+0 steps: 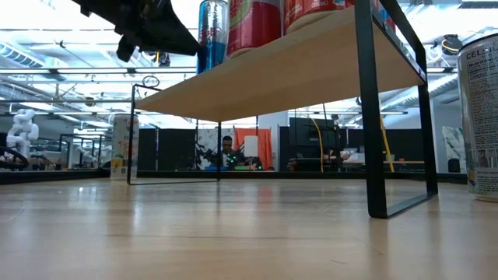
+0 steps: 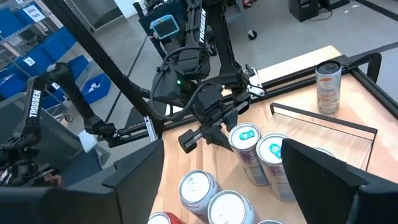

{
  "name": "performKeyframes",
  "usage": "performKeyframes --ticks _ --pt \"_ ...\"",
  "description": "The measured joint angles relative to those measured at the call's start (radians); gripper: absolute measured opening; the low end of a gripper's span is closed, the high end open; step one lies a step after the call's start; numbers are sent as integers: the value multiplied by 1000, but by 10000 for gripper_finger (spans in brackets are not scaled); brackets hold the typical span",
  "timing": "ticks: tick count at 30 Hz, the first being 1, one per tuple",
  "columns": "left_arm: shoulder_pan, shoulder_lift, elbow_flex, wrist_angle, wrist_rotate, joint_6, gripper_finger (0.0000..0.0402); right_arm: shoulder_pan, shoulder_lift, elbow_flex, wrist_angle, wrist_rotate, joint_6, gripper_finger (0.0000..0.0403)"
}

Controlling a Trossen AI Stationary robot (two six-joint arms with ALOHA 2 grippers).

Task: Place canned beverage on shelf
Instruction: Put the blue soda can on the shelf aligned with the other blue soda can, then put the bottom right white yellow soda can on the shelf

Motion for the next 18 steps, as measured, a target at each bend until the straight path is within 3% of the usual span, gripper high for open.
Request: performKeyframes --ticks 6,12,18 --pt "-28 -17 0 -1 60 -18 70 0 5 0 -17 -3 25 302" --pt "-84 -75 24 -56 61 -148 70 39 -55 0 -137 0 75 302" --pt "-115 -117 75 -97 56 -156 70 170 -120 0 -345 129 179 302"
